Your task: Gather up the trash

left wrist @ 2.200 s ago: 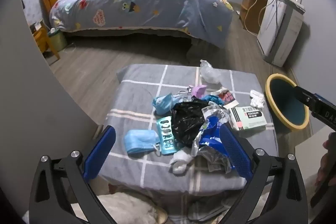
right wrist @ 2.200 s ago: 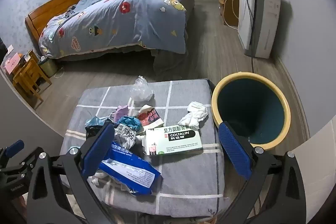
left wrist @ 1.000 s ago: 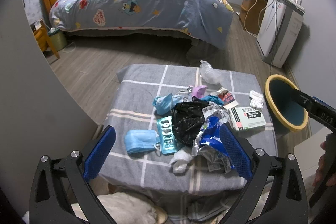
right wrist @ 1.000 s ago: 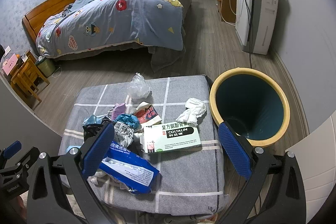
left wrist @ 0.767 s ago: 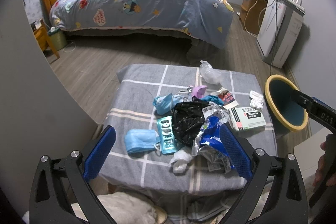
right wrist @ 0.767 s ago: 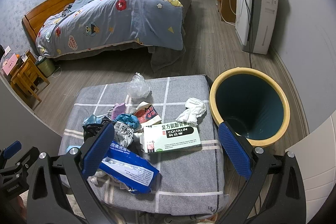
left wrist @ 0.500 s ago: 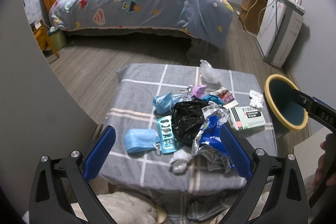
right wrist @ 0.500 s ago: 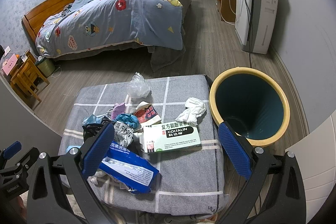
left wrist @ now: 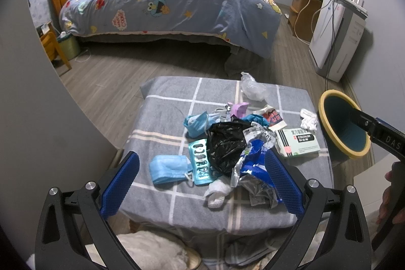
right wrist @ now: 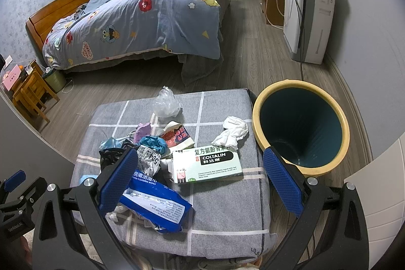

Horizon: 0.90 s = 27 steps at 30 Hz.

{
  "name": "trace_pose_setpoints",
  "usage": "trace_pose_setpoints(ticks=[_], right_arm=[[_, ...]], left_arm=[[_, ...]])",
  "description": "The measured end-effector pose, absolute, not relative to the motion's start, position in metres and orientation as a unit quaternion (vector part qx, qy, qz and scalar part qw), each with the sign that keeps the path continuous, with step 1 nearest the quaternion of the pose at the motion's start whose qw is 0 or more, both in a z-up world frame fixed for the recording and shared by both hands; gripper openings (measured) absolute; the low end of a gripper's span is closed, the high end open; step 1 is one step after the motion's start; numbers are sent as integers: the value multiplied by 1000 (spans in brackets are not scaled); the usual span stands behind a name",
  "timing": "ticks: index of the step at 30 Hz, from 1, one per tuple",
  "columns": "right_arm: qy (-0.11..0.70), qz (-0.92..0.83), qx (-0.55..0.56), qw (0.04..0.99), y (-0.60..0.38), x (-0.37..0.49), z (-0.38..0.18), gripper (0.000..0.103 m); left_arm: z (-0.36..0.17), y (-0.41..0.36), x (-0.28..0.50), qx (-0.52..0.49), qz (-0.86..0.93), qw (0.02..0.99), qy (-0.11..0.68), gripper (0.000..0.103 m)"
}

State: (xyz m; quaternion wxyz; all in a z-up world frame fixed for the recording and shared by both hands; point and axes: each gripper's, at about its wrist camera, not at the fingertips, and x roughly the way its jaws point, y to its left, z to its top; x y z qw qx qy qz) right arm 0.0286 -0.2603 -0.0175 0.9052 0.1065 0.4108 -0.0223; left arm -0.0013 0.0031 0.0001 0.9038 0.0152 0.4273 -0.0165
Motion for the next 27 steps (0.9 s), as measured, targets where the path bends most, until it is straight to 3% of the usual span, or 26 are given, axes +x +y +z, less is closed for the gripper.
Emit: trace_pose_setpoints(ticks=[27], right_arm=[[416,-30,103,903,-256,24,-29,97]], left_arm=[[-4,4,3,-1,-25,897,442,98]])
